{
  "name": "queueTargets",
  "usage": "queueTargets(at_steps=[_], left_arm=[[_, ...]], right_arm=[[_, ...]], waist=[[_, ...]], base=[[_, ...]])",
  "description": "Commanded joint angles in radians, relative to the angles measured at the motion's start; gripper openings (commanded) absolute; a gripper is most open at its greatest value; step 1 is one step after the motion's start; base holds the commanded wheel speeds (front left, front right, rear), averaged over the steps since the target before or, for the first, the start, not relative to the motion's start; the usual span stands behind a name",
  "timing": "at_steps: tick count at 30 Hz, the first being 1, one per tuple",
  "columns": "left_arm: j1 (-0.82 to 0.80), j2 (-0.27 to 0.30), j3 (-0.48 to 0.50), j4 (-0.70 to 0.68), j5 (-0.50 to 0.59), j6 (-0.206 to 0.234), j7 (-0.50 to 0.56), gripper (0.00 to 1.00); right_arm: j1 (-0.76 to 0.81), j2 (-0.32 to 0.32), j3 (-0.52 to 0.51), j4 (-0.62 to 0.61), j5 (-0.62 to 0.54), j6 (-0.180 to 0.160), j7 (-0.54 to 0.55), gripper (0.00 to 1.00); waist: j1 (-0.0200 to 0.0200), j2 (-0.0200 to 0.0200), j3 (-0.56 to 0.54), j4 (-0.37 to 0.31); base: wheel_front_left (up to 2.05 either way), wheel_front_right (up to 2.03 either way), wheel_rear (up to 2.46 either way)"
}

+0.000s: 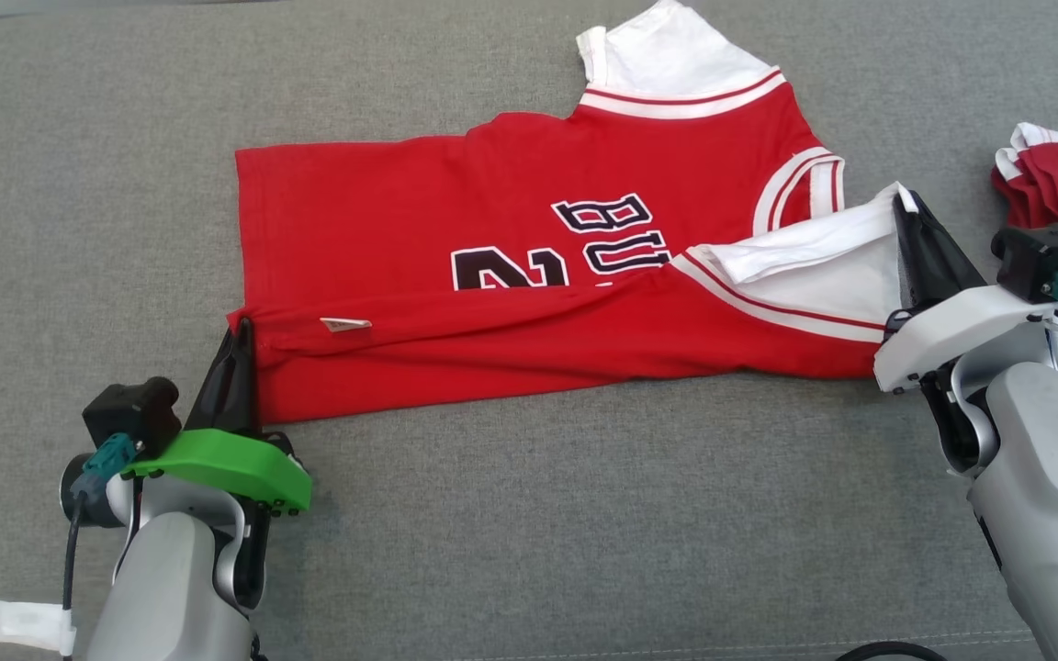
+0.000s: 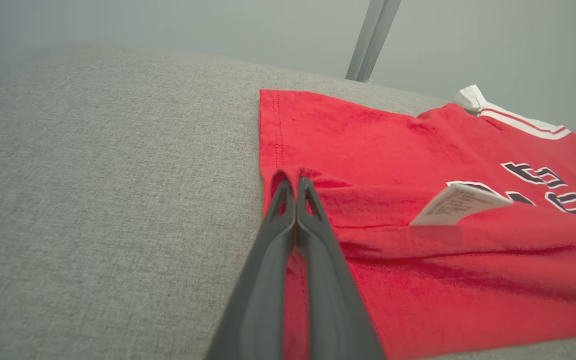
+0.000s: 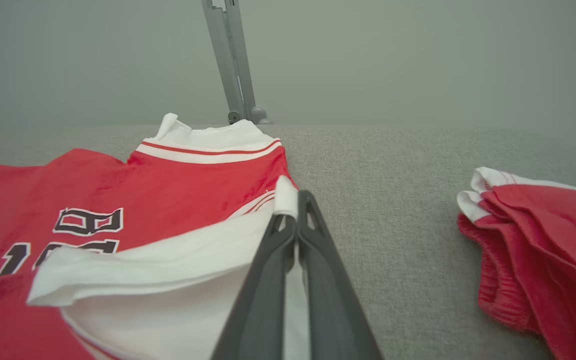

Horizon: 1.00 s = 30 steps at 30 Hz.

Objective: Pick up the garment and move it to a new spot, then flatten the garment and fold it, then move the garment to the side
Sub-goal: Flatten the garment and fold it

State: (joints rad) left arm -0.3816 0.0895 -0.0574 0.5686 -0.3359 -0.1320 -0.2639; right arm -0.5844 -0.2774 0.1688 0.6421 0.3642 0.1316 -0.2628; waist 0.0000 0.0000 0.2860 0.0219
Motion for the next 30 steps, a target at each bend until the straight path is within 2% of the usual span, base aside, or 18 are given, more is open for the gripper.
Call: queueTargets(at_steps=[1,4,5,6,7,11,16,24,30], left_arm=[[-0.023,0.003,-0.003,0.007,0.008,0.003,0.000,0.00],[-0.039,0.000,-0.025,0.032,0.002,0.003,0.000,0.00],[-0.045,-0.001,-0.032,0.038,0.000,0.003,0.000,0.24],[-0.050,0.000,-0.029,0.037,-0.004,0.003,0.000,0.68],[-0.053,0.000,-0.024,0.035,-0.004,0.003,0.000,1.00],[-0.037,-0.010,0.019,-0.001,0.025,0.003,0.000,1.00],[0.046,-0.026,0.072,-0.074,0.075,0.003,0.000,1.00],[0.159,-0.038,0.056,-0.104,0.068,0.003,0.000,1.00],[0.156,-0.036,0.019,-0.101,0.048,0.003,0.000,1.00]], right_arm=[[-0.015,0.000,0.000,0.011,-0.008,-0.002,-0.002,0.00],[-0.038,0.002,0.001,0.048,-0.014,-0.002,-0.002,0.00],[-0.044,0.004,-0.002,0.070,-0.015,-0.002,-0.002,0.74],[-0.049,0.006,-0.003,0.087,-0.016,-0.002,-0.002,1.00],[-0.063,0.008,-0.008,0.085,-0.017,-0.002,-0.002,1.00],[-0.047,0.004,-0.071,0.045,-0.040,-0.002,-0.002,1.00],[0.058,0.031,-0.148,-0.048,-0.067,-0.002,-0.002,1.00],[0.230,0.083,-0.136,-0.077,-0.048,-0.002,-0.002,1.00],[0.236,0.099,-0.136,-0.030,-0.027,-0.002,-0.002,1.00]], waist=[[0.0000,0.0000,0.024,0.013],[0.0000,0.0000,0.033,0.016],[0.0000,0.0000,0.035,0.017],[0.0000,0.0000,0.037,0.018],[0.0000,0.0000,0.039,0.019],[0.0000,0.0000,0.032,0.021],[0.0000,0.0000,-0.002,0.017],[0.0000,0.0000,-0.026,-0.006],[0.0000,0.0000,-0.008,-0.003]], base=[[0.00,0.00,0.00],[0.00,0.00,0.00],[0.00,0.00,0.00],[0.00,0.00,0.00],[0.00,0.00,0.00],[0.00,0.00,0.00],[0.00,0.00,0.00],[0.00,0.00,0.00],[0.00,0.00,0.00]])
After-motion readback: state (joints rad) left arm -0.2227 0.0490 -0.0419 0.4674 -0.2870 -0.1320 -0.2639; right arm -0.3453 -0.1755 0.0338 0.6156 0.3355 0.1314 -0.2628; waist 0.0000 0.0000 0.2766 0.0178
